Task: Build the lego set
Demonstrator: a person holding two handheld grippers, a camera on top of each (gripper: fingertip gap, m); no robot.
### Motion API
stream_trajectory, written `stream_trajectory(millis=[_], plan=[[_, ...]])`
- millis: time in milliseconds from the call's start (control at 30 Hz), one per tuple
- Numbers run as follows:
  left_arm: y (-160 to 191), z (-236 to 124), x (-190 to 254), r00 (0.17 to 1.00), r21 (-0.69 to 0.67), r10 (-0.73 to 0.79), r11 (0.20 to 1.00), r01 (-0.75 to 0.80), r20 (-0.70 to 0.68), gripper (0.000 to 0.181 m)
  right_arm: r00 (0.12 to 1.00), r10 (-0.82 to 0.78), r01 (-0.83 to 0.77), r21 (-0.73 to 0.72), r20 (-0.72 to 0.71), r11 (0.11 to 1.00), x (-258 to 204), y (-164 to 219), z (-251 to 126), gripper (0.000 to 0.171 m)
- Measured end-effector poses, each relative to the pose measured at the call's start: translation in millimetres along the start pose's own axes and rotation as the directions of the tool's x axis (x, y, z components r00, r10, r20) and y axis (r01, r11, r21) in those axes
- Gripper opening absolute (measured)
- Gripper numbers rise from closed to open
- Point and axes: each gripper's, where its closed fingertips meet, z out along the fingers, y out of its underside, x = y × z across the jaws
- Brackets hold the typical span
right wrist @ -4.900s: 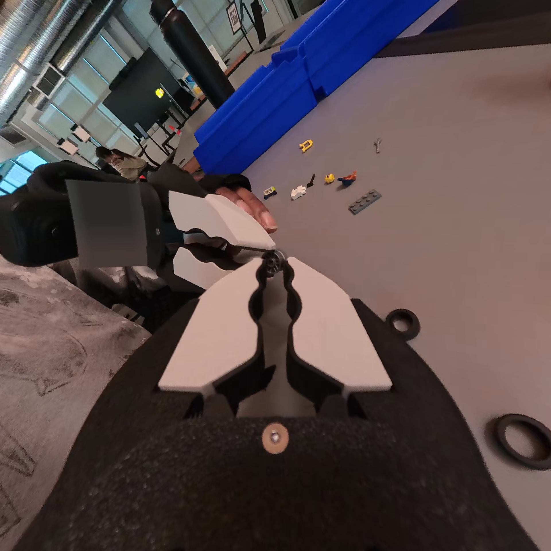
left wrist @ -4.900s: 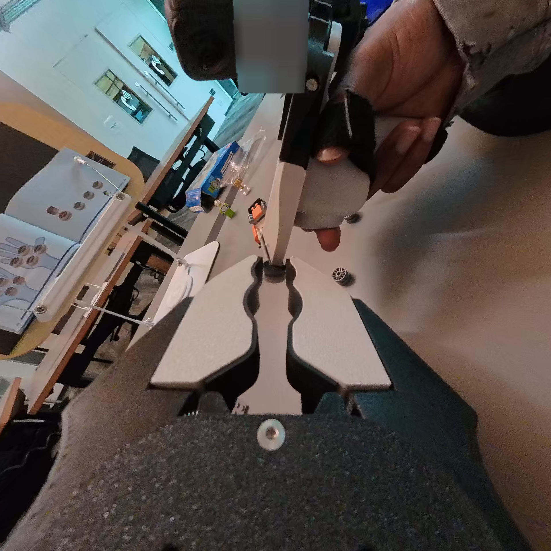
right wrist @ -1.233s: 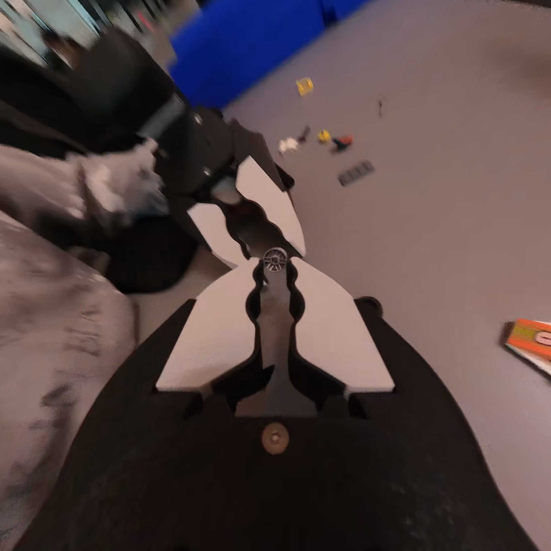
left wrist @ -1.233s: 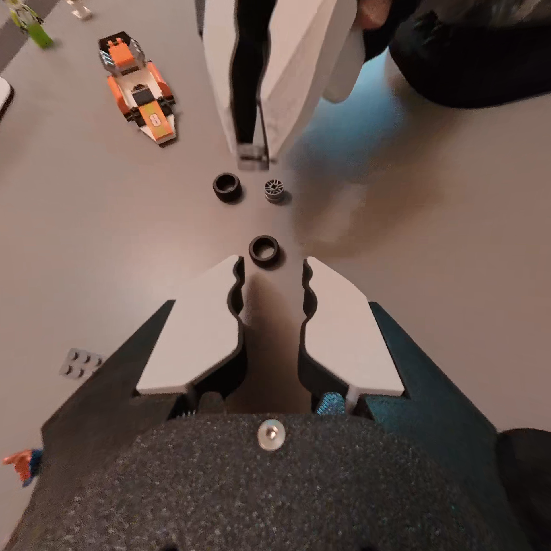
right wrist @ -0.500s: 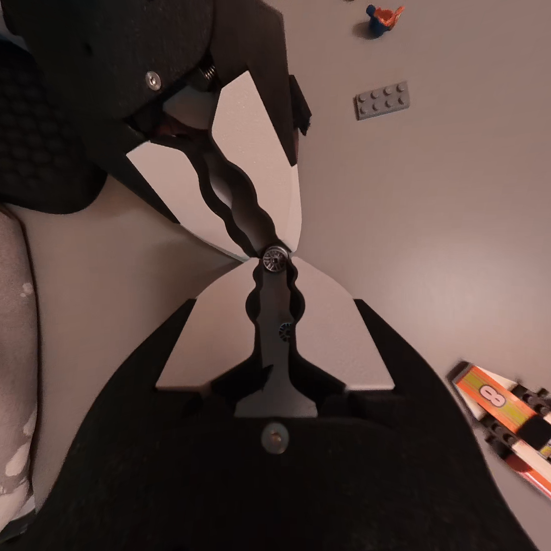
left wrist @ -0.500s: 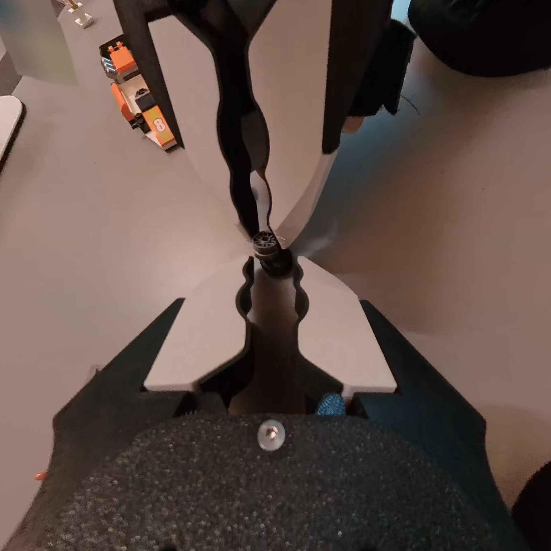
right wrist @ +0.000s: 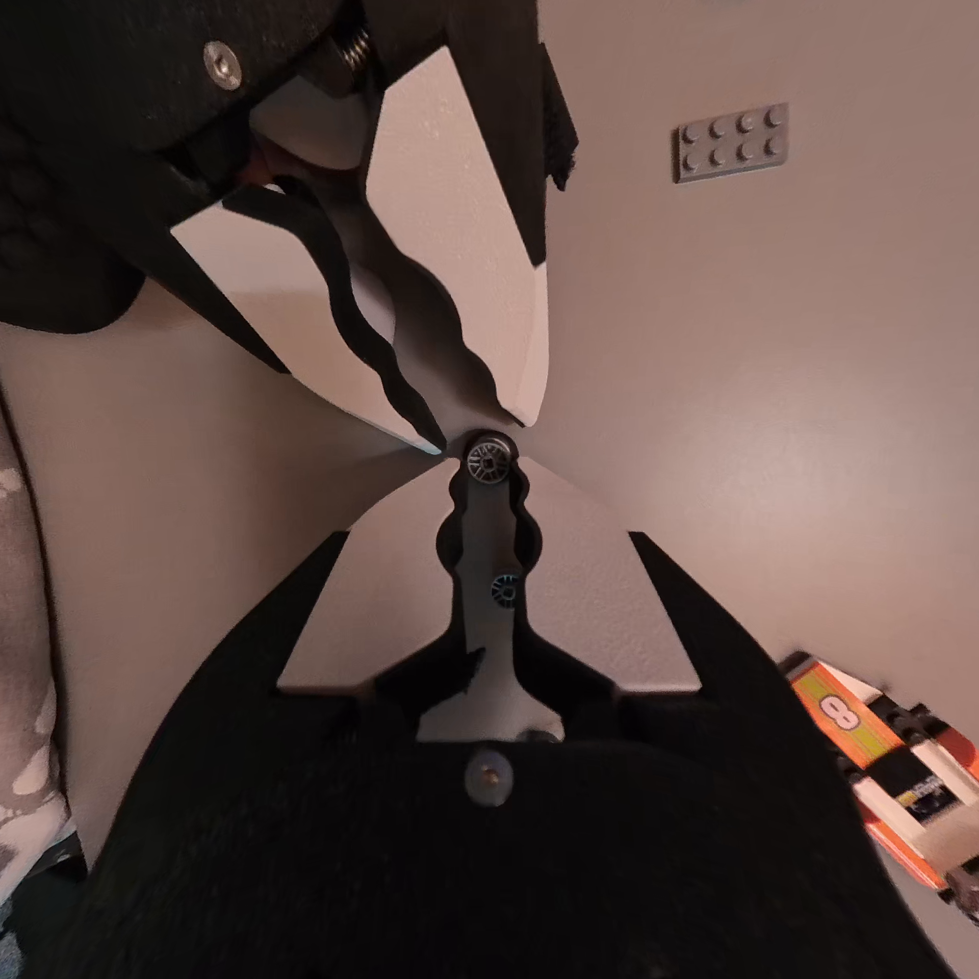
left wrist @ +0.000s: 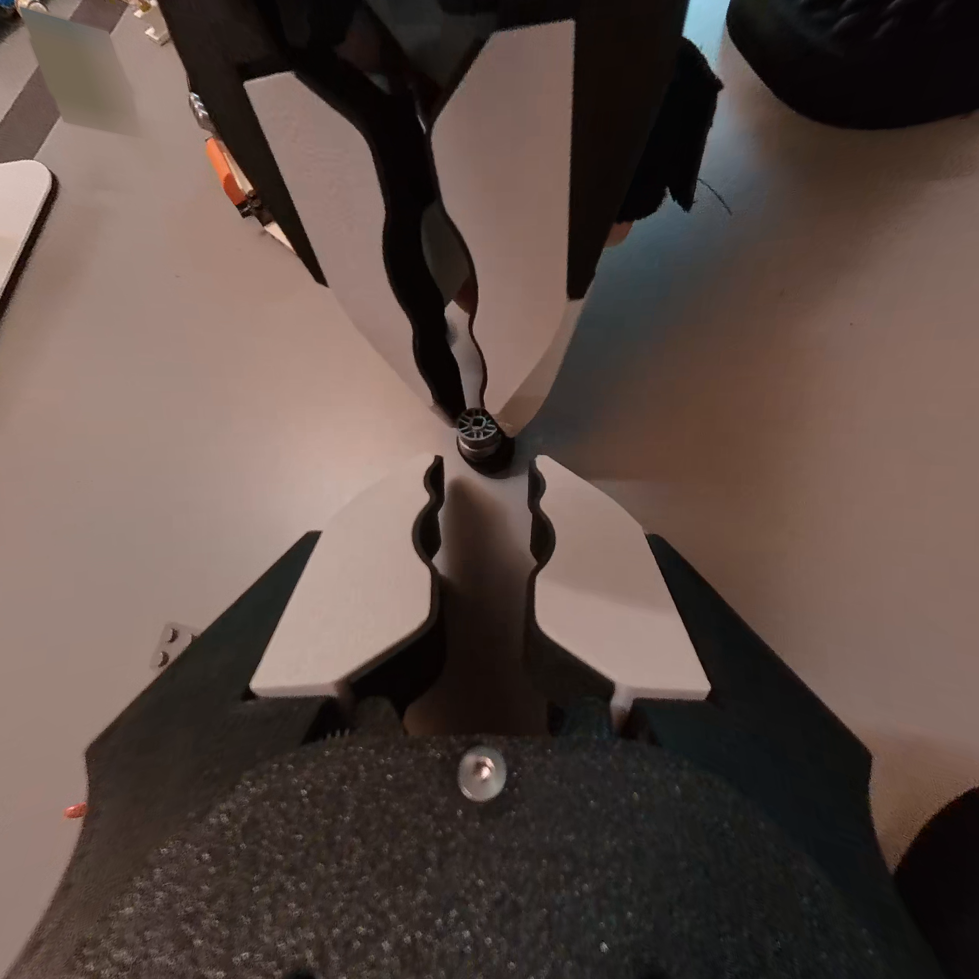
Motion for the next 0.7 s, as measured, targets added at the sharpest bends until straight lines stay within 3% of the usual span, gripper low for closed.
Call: stream_trajectory(millis=[700], plan=[[0.5, -2.7, 0.5, 1.000, 0.011, -0.019, 1.000, 0.019, -0.007, 0.027, 0.999, -0.035, 0.037, -0.122, 0.021, 0.992, 1.8, 2.8, -0.2, 0.015]])
